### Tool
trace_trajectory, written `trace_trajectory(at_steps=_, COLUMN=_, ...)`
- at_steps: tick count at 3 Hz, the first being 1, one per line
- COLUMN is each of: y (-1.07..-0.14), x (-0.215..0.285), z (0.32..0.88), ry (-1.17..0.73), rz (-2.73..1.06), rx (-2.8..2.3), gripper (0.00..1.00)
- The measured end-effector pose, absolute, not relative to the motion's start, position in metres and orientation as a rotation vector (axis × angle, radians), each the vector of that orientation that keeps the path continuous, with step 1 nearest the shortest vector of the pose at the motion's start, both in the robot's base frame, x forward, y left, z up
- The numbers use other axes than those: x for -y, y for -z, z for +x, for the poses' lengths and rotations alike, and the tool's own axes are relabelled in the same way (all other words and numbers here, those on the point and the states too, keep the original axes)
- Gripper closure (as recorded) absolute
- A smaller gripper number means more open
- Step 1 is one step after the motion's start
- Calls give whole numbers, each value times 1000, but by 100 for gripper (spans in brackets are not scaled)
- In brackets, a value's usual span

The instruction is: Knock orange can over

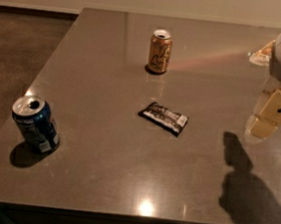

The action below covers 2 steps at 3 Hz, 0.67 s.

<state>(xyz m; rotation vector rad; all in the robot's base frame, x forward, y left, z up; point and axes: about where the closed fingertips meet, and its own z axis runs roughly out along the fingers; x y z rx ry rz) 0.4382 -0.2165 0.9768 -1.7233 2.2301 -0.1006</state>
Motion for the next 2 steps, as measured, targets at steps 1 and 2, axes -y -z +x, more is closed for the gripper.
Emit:
trace_trajectory(at_steps=1, y=-977, x=216, z=439, ry=102, rz=-1721, rx=-2229, gripper=0)
trace_trajectory(at_steps=2, y=-975, x=210, z=456, ry=51, rz=-1637, rx=-2225, gripper=0)
